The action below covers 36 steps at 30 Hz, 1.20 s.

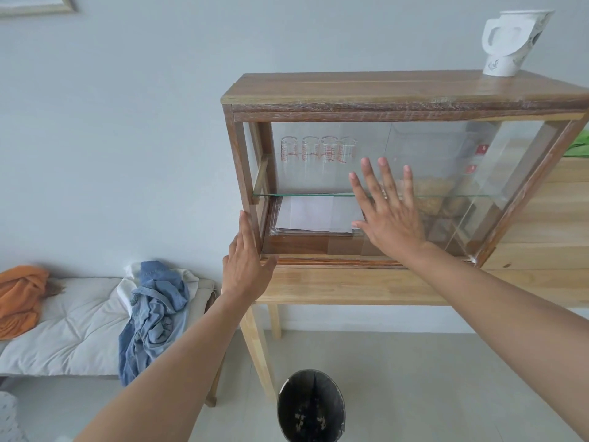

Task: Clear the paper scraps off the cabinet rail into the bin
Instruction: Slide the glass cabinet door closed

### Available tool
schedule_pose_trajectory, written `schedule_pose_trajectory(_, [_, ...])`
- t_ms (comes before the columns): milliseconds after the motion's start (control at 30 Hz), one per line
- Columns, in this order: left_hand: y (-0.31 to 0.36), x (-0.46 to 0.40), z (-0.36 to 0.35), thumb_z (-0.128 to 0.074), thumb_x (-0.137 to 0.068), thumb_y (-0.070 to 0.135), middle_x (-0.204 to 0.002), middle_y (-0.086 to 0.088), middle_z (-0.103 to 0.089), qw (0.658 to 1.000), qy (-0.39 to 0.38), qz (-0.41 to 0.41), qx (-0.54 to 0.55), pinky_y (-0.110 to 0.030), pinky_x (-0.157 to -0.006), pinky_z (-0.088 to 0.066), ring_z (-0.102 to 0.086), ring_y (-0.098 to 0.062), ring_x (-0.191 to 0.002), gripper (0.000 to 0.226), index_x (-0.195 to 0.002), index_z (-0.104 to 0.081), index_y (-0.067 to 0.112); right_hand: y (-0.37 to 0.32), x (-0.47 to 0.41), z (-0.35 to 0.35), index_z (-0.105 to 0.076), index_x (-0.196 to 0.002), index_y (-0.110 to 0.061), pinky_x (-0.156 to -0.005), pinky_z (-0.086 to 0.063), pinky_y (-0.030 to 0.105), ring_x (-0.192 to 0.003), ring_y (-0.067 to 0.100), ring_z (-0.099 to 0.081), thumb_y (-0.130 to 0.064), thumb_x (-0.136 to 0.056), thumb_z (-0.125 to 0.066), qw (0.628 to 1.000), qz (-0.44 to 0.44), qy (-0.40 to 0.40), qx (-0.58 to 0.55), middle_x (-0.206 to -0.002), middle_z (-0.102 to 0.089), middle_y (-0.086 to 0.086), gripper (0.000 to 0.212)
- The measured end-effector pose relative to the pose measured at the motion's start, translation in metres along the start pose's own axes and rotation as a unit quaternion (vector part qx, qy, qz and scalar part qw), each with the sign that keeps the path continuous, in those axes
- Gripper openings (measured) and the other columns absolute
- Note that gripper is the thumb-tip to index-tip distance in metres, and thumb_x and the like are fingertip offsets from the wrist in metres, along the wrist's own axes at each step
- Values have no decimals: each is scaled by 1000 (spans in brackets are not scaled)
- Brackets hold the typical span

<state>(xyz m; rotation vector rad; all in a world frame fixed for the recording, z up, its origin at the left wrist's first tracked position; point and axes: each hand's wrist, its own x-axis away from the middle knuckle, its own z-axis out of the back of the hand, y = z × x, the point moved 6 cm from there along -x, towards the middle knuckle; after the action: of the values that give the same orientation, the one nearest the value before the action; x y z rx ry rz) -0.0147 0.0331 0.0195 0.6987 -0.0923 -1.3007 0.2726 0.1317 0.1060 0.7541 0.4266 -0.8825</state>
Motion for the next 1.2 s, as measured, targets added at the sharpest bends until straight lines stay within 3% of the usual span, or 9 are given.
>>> schedule_pose_trajectory(200, [1,1,-1,-76,-87,38,-172,2,-15,1000,4,2,6,-60,-105,-41,-35,-35,-147,126,-159,26,36,-40,-23,0,1,-172,-13,-127,1,75,-165,45,2,-46,-87,-83,1000,5,13,-10,-180,7,16,124])
schedule_pose_trajectory(567, [5,1,-2,-76,-84,35,-170,2,-22,999,25,15,22,-59,-106,-41,-40,-36,-142,126,-157,26,41,-41,-27,1,-2,-172,-12,-126,8,71,-165,44,-5,-53,-85,-82,1000,10,20,13,-180,-3,16,125])
schedule_pose_trajectory(767, [7,2,0,-77,-85,35,-168,0,-28,999,27,20,24,-58,-108,-39,-39,-36,-143,123,-159,21,37,-41,-31,-4,-2,-172,-12,-125,14,70,-162,39,16,-58,-82,-82,999,17,31,23,-180,-2,15,129])
schedule_pose_trajectory(1200, [8,4,0,-77,-87,33,-168,1,-29,998,30,26,50,-57,-111,-37,-39,-35,-144,122,-158,22,42,-52,-40,-8,-5,-172,-10,-124,17,70,-162,41,15,-67,-84,-74,998,32,47,40,-180,-7,16,126])
